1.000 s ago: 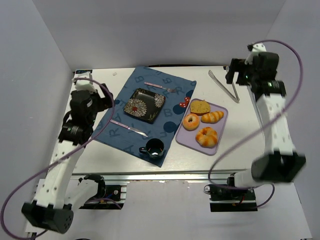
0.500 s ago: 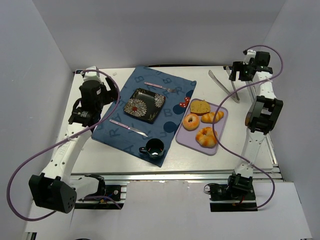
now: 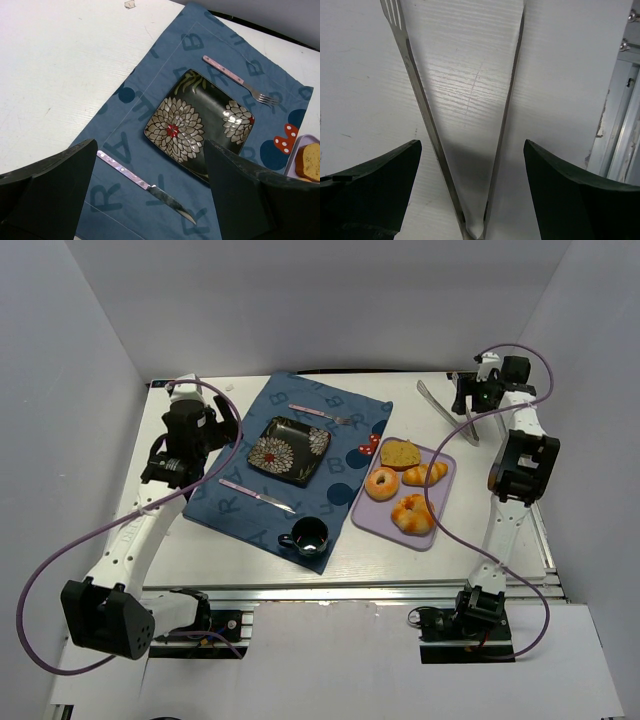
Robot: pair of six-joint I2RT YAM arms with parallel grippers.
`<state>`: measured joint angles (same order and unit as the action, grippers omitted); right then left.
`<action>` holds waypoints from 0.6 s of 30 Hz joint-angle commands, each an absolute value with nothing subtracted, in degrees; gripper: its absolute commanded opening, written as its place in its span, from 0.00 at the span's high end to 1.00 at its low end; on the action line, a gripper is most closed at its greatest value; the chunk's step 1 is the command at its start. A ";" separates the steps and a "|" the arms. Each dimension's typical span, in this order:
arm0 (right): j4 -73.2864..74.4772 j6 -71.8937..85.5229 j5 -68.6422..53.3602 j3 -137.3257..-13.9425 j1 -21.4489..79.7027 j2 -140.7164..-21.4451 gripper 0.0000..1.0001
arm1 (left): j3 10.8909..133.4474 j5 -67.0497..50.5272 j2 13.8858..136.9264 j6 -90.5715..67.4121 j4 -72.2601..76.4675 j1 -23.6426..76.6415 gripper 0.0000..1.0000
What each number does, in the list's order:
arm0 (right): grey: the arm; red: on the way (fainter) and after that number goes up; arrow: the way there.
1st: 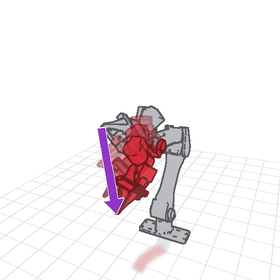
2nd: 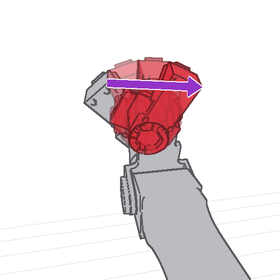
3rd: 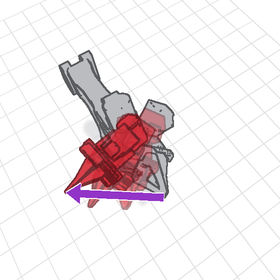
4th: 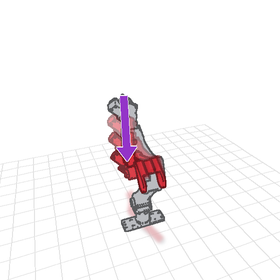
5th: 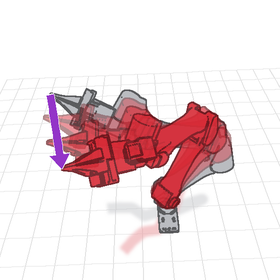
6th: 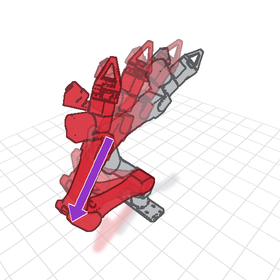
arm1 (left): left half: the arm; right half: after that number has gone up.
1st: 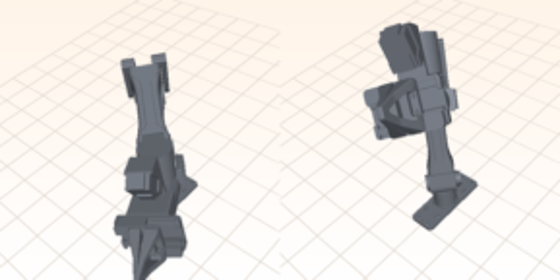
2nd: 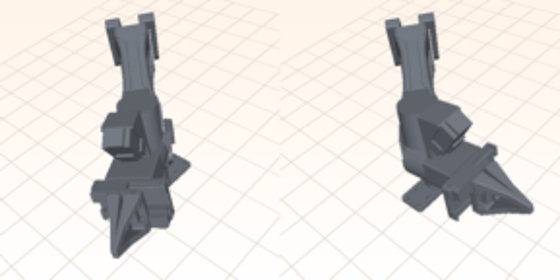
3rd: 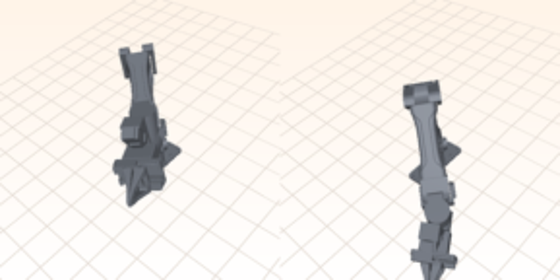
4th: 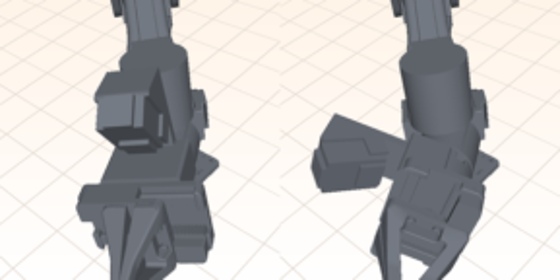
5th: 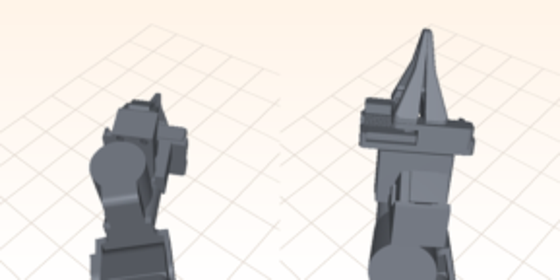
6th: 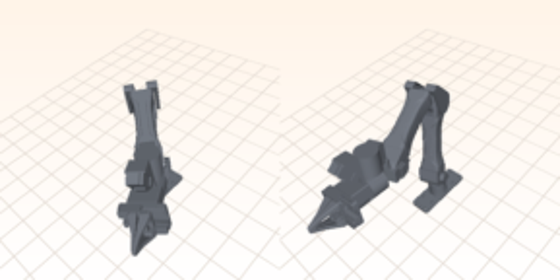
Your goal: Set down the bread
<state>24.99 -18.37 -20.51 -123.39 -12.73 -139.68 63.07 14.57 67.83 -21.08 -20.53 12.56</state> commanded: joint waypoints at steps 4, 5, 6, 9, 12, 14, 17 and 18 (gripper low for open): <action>21.18 -20.83 -22.33 -122.87 -12.48 -141.85 0.11 | 63.28 15.12 67.85 -21.27 -20.92 12.83 0.02; 21.27 -21.09 -22.32 -122.70 -12.31 -142.20 0.11 | 63.28 15.20 67.94 -21.27 -20.92 12.83 0.02; 21.27 -21.70 -22.06 -122.70 -12.22 -142.73 0.11 | 63.19 15.21 67.94 -21.36 -20.92 12.83 0.02; 21.36 -21.80 -21.53 -122.78 -11.69 -143.96 0.11 | 62.93 15.21 68.20 -21.27 -21.00 12.83 0.02; 21.27 -21.80 -20.13 -122.96 -10.90 -145.10 0.11 | 62.84 15.47 68.38 -21.18 -21.01 12.83 0.02; 21.18 -21.97 -19.51 -123.22 -10.29 -145.72 0.11 | 62.75 15.64 68.55 -21.18 -21.09 12.83 0.02; 21.18 -21.71 -18.20 -123.75 -9.58 -146.78 0.11 | 62.67 15.82 68.55 -21.01 -21.62 12.83 0.02; 21.09 -21.62 -17.58 -123.75 -9.32 -147.04 0.13 | 62.58 15.99 68.38 -21.01 -21.88 12.83 0.02</action>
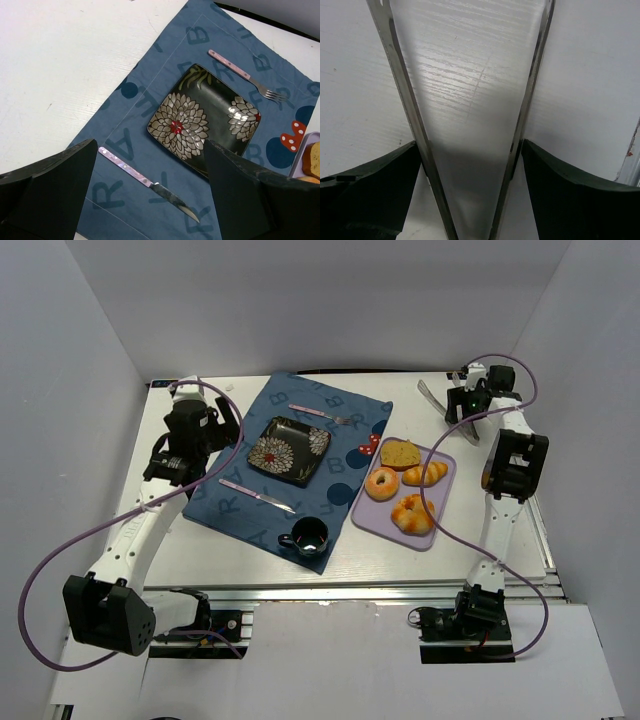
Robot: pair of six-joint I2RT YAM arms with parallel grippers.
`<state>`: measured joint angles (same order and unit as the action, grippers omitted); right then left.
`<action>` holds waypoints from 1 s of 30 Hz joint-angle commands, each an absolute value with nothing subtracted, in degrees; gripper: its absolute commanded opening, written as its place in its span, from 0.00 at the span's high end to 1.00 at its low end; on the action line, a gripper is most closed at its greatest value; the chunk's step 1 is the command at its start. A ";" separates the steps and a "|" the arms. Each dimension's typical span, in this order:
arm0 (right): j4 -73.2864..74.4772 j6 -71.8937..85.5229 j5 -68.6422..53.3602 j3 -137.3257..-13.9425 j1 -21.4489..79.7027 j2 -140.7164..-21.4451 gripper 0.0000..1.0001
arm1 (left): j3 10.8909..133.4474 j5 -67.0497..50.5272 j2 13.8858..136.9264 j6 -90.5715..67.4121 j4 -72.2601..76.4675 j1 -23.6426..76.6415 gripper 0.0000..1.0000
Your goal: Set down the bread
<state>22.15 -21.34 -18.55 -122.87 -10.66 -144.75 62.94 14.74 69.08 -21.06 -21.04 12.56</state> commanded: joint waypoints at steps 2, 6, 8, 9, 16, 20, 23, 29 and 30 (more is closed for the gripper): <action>21.36 -21.62 -16.53 -123.66 -8.88 -146.95 0.20 | 62.58 16.08 68.20 -20.74 -22.15 12.83 0.02; 21.45 -19.43 -15.39 -123.22 -8.44 -142.58 0.58 | 62.84 16.08 67.41 -20.57 -22.06 12.83 0.02; 20.66 -16.46 -14.42 -123.31 -8.35 -138.28 0.62 | 63.46 15.56 66.97 -20.30 -21.71 12.83 0.02; 20.39 -15.22 -14.07 -123.31 -8.35 -136.34 0.63 | 63.72 15.30 66.89 -19.95 -21.45 12.83 0.02; 31.35 -1.79 -15.55 -120.68 -8.35 -117.88 0.61 | 64.34 11.96 64.43 -18.90 -18.55 12.83 0.02; 40.77 2.54 -18.71 -110.43 -8.35 -102.46 0.61 | 64.25 10.37 62.41 -17.41 -17.58 12.83 0.02; 44.37 5.70 -18.46 -99.95 -8.35 -93.12 0.62 | 63.90 9.85 60.56 -15.82 -17.75 12.83 0.02; 53.96 11.77 -22.23 -87.64 -8.35 -81.31 0.57 | 62.67 8.09 56.96 -14.24 -18.98 12.83 0.02; 54.57 11.86 -23.02 -86.41 -8.35 -80.17 0.56 | 62.40 7.91 56.69 -13.72 -19.42 12.83 0.02</action>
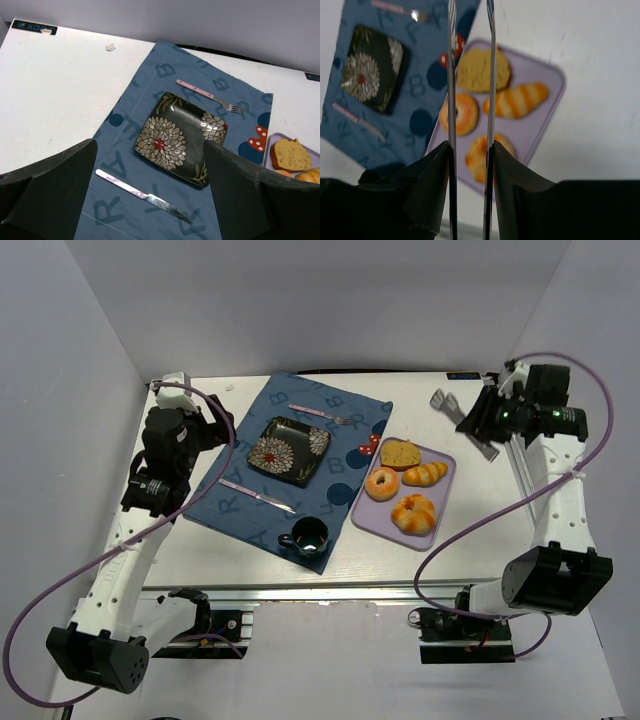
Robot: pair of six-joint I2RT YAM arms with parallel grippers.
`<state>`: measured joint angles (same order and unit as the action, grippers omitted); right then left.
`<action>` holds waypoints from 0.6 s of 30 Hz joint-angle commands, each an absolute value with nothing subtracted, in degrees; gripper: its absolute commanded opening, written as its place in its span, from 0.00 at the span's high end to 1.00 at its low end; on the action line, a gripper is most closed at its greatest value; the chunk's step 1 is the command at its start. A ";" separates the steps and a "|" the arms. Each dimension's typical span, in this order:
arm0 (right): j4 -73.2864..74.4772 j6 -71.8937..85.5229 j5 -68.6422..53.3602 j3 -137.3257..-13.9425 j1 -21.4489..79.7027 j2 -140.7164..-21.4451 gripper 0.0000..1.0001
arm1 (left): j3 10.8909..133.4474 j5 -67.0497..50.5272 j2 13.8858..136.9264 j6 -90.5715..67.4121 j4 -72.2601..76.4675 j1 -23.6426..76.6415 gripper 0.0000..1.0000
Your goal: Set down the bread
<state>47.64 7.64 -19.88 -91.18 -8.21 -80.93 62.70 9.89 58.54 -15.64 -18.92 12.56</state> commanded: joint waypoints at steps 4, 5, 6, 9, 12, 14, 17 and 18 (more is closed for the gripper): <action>57.65 11.25 -25.13 -81.84 -8.17 -76.82 0.54 | 61.09 7.91 54.76 -13.27 -19.69 12.83 0.02; 57.83 11.16 -25.83 -80.00 -8.09 -75.86 0.53 | 60.91 7.74 54.58 -13.36 -19.60 12.83 0.02; 57.83 11.16 -26.19 -79.11 -7.74 -75.50 0.52 | 60.73 7.56 54.41 -13.36 -19.60 12.83 0.02; 57.39 11.25 -26.89 -75.51 -6.25 -74.45 0.50 | 60.38 7.29 54.14 -13.53 -19.95 12.83 0.02; 55.90 12.30 -26.46 -72.52 -3.62 -73.83 0.50 | 60.38 7.38 53.62 -13.54 -20.39 12.83 0.02; 55.37 13.18 -25.67 -71.46 -1.94 -74.00 0.48 | 60.29 7.73 53.09 -13.54 -20.91 12.83 0.02; 55.02 13.97 -23.47 -70.32 2.27 -74.79 0.47 | 60.12 8.17 52.30 -13.27 -21.79 12.83 0.02; 54.85 14.32 -22.77 -69.79 3.76 -74.97 0.47 | 59.94 8.43 52.03 -13.27 -21.97 12.83 0.02</action>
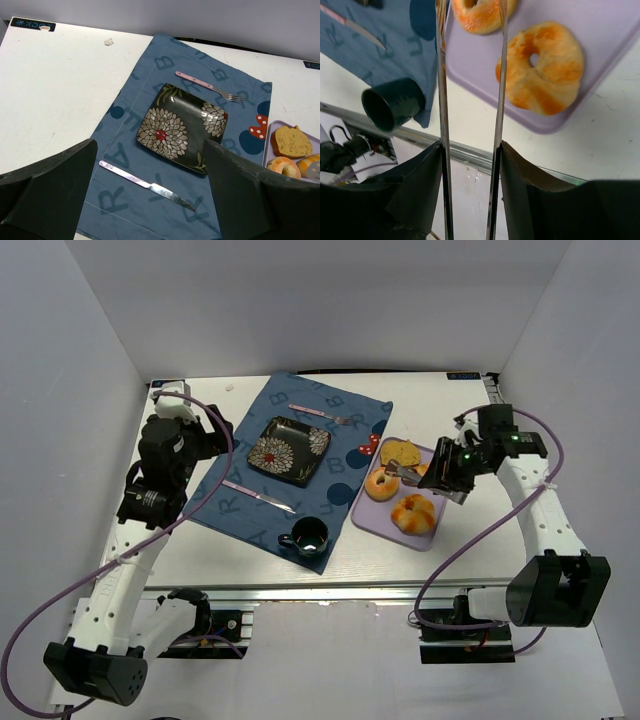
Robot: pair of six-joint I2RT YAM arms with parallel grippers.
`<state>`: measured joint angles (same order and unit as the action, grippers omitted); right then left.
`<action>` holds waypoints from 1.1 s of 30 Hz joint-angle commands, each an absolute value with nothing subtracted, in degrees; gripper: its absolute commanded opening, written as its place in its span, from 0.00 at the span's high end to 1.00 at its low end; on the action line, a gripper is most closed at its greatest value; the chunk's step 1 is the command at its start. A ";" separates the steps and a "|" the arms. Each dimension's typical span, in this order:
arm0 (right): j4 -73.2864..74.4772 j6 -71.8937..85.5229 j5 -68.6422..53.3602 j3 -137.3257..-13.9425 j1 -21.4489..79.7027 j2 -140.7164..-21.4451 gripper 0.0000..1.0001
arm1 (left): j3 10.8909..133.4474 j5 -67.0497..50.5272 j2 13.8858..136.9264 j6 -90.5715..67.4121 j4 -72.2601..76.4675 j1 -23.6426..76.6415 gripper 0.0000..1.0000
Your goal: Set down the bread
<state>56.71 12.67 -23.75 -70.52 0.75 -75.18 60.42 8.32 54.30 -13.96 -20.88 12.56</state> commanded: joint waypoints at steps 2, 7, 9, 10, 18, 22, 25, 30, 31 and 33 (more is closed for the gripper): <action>54.06 15.38 -20.49 -69.44 5.35 -75.06 0.47 | 59.94 8.61 51.68 -13.27 -22.32 12.83 0.02; 53.26 17.14 -16.71 -68.82 6.24 -74.97 0.45 | 59.94 9.14 51.06 -13.45 -22.76 12.83 0.02; 53.70 17.31 -15.74 -68.99 6.33 -74.88 0.45 | 59.85 9.32 50.80 -13.45 -22.94 12.83 0.02; 53.79 17.31 -15.12 -69.08 6.33 -74.80 0.44 | 59.77 9.40 50.80 -13.53 -23.03 12.83 0.02; 50.89 17.58 -17.75 -66.62 6.77 -76.37 0.44 | 59.77 9.40 50.80 -13.18 -23.38 12.83 0.02; 49.75 17.84 -18.11 -65.74 7.29 -77.34 0.44 | 59.94 9.49 50.80 -13.10 -23.64 12.83 0.02; 48.26 17.84 -18.37 -64.78 7.64 -78.05 0.44 | 59.85 9.49 50.71 -13.01 -23.90 12.83 0.02; 46.14 17.93 -18.63 -63.55 8.17 -80.06 0.45 | 60.03 9.75 50.89 -12.39 -24.35 12.83 0.02; 46.06 18.19 -18.72 -63.46 8.17 -80.33 0.49 | 60.03 9.76 50.98 -12.31 -24.43 12.83 0.02; 46.75 18.28 -18.72 -63.81 8.26 -80.60 0.56 | 60.12 9.84 51.06 -12.22 -24.43 12.83 0.02</action>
